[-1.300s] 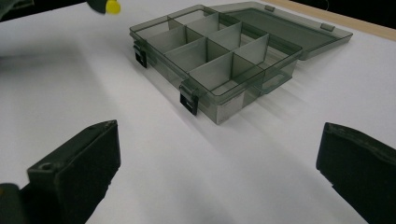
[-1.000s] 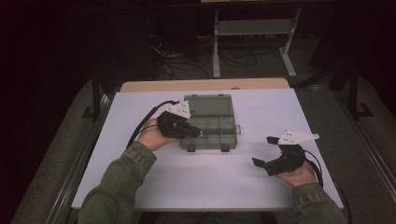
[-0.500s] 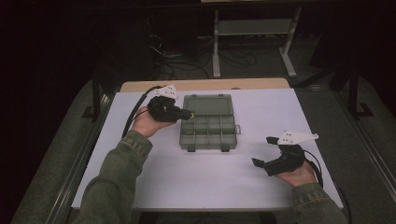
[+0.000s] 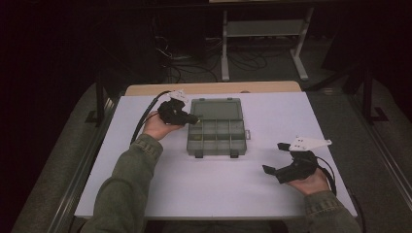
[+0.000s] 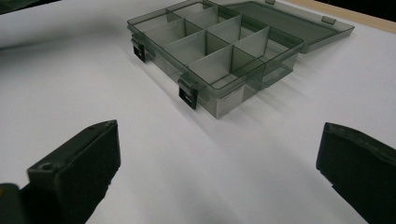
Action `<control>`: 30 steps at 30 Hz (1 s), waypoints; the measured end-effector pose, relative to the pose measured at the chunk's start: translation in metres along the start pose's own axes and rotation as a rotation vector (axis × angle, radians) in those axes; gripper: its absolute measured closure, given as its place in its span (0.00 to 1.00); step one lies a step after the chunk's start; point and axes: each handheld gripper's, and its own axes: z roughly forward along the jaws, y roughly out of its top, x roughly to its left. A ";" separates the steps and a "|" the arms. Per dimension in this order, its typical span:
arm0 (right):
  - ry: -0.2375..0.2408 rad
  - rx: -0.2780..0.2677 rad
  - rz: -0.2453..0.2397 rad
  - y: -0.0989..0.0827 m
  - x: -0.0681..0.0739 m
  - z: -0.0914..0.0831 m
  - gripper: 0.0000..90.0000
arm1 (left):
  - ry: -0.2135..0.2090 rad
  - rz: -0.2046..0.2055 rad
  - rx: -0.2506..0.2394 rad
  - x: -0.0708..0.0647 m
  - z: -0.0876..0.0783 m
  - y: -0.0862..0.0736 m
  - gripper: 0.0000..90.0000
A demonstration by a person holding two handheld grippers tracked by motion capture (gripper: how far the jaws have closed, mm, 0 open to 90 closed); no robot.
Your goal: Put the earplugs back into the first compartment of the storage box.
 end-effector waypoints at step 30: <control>-0.001 0.014 -0.002 -0.001 0.000 0.000 0.00 | 0.049 -0.080 0.033 0.009 0.014 -0.015 0.39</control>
